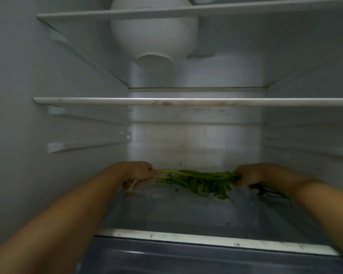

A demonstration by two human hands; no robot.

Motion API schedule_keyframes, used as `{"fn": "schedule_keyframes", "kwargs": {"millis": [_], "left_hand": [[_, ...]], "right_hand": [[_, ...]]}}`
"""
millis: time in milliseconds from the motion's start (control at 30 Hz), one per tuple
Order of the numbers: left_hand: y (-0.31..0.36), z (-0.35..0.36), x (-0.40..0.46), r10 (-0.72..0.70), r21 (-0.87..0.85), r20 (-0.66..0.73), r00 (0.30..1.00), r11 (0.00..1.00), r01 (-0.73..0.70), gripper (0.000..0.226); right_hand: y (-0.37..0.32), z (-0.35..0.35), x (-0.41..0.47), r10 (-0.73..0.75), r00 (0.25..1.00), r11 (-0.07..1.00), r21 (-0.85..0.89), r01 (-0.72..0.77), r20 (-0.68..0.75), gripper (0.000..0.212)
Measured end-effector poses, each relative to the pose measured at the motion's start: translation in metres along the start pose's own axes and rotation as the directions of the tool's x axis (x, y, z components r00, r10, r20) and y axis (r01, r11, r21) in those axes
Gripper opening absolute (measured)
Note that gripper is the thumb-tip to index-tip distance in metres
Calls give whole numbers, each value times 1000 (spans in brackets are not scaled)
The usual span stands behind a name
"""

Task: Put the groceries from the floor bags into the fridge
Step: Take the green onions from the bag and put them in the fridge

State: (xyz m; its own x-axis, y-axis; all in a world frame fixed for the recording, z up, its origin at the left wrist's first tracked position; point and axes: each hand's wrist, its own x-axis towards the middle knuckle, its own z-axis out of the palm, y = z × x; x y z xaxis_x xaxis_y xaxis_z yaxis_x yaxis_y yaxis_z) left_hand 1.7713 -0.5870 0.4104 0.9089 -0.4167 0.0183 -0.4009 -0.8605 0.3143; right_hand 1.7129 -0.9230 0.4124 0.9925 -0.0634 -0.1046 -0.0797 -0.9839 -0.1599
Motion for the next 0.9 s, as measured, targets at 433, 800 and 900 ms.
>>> {"fn": "schedule_keyframes", "kwargs": {"millis": [433, 800, 900], "left_hand": [[19, -44, -58, -39, 302, -38, 999, 952, 49, 64], [55, -34, -140, 218, 321, -315, 924, 940, -112, 40], [49, -7, -143, 265, 196, -424, 866, 960, -198, 32]], "right_hand": [[-27, -44, -78, -8, 993, 915, 400, 55, -117, 58], [-102, 2, -166, -110, 901, 974, 133, 181, -420, 45], [-107, 24, -187, -96, 822, 970, 132, 203, -561, 43]]}}
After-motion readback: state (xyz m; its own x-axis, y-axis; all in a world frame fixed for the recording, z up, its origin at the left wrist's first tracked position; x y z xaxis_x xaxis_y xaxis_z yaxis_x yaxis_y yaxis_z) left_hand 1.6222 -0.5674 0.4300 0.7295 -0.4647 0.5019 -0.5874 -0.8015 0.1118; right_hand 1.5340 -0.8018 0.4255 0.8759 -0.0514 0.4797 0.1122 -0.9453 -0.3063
